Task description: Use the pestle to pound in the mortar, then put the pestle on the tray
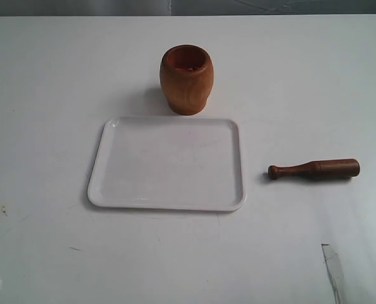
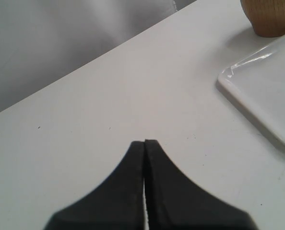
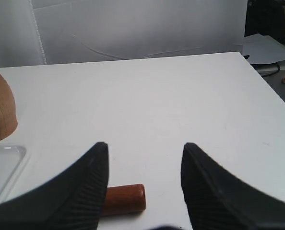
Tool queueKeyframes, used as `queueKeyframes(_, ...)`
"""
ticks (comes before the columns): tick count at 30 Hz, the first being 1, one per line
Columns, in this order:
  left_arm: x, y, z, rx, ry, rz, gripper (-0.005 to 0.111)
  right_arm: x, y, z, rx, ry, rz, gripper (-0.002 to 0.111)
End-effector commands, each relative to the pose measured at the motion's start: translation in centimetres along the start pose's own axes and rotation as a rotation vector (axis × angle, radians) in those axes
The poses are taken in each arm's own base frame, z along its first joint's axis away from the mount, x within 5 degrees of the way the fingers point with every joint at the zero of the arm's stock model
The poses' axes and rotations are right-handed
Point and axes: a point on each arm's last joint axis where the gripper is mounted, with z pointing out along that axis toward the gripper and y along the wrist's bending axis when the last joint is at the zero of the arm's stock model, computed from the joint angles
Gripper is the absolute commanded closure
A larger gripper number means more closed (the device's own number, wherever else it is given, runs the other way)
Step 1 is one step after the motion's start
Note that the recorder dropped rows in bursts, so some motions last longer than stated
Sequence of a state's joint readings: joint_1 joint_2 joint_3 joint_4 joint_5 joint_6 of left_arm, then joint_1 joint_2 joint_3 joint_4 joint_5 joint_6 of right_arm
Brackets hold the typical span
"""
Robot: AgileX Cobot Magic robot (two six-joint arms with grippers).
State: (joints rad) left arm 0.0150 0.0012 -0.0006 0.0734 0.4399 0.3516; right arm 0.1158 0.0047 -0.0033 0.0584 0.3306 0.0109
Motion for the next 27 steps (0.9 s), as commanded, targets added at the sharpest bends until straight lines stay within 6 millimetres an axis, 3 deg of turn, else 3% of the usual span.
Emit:
queueKeyframes(1,0.0,-0.1,0.0,0.008,-0.007,-0.012,0.107,0.1,0.0,0.0,-0.002,-0.002,-0.01,0.064)
queueKeyframes(10,0.0,-0.1,0.0,0.008,-0.007,-0.012,0.107,-0.7,-0.2,0.0,0.021,-0.083,-0.126,0.064)
queueKeyframes(12,0.0,-0.1,0.0,0.008,-0.007,-0.012,0.107,-1.6,0.1,-0.2,-0.017,-0.191,0.055,0.064)
queueKeyframes(15,0.0,-0.1,0.0,0.008,-0.007,-0.012,0.107,-2.9,0.1,-0.5,-0.093,-0.322,0.51,0.064)
queueKeyframes(19,0.0,-0.1,0.0,0.008,-0.007,-0.012,0.107,-3.5,-0.4,-0.7,-0.111,-0.405,0.759,0.064)
queueKeyframes(24,0.0,-0.1,0.0,0.008,-0.007,-0.012,0.107,-4.8,-1.6,-1.6,-0.05,-0.622,0.771,0.064)
queueKeyframes(27,0.0,-0.1,0.0,0.008,-0.007,-0.012,0.107,-5.2,-1.4,-1.8,-0.025,-0.651,0.551,0.064)
